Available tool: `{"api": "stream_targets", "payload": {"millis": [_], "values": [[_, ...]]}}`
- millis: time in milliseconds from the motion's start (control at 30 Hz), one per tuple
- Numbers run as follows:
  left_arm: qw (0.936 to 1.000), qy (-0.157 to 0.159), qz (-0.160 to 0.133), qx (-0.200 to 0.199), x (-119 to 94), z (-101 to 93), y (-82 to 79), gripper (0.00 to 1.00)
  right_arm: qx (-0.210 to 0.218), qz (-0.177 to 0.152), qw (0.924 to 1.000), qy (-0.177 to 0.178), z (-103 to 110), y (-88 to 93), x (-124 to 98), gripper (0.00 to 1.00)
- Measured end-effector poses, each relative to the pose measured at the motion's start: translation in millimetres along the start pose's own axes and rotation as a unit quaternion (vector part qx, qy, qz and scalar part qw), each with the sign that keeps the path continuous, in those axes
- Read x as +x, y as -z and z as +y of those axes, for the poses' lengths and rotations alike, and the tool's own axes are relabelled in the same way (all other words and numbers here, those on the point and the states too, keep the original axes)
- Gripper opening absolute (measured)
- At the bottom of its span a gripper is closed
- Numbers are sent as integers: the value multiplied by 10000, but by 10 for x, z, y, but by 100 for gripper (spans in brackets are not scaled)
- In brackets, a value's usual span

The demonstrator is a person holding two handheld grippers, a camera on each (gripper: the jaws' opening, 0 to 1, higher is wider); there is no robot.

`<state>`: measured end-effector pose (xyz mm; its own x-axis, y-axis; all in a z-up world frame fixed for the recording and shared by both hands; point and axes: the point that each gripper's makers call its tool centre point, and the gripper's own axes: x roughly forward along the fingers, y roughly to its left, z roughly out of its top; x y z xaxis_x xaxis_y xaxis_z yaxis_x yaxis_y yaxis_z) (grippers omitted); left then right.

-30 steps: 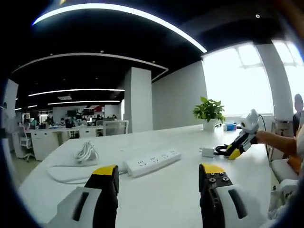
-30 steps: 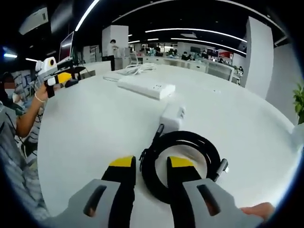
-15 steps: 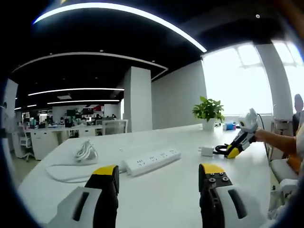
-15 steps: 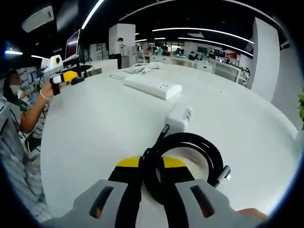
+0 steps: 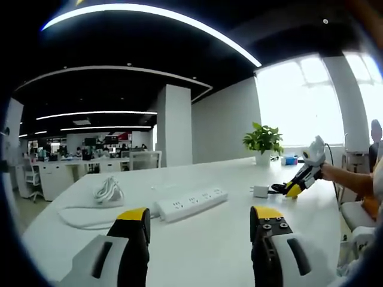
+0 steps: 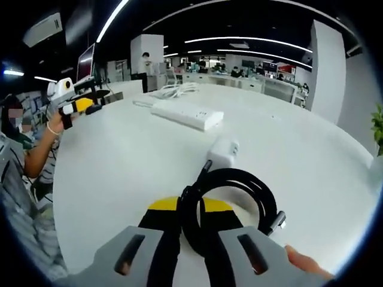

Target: Straighten the power strip on the desk, plug the charger into it

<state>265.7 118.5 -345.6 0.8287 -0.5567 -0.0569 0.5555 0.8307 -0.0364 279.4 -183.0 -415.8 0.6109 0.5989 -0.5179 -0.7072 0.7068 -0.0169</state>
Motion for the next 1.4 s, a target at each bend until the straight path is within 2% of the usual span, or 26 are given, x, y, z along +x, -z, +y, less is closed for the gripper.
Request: {"api": "stream_targets", "payload": {"millis": [233, 367, 567, 900, 1067, 1400], "values": [[10000, 8, -2, 6, 19, -6, -6, 69, 733, -348, 9964, -247, -18, -143, -54, 9], [10000, 31, 6, 8, 36, -18, -6, 69, 916, -432, 9946, -241, -40, -178, -69, 9], [10000, 38, -1, 60, 53, -28, -28, 69, 1207, -728, 9894, -343, -12, -310, -109, 8], [10000, 38, -31, 70, 56, -38, -48, 69, 1284, -1413, 9811, -321, 28, -634, -182, 8], [9999, 47, -36, 81, 52, -48, -59, 69, 1188, -1584, 9800, -216, 59, -729, -182, 7], [9999, 51, -46, 122, 48, -47, -90, 69, 1078, -1989, 9739, -171, 97, -1031, -170, 7]]}}
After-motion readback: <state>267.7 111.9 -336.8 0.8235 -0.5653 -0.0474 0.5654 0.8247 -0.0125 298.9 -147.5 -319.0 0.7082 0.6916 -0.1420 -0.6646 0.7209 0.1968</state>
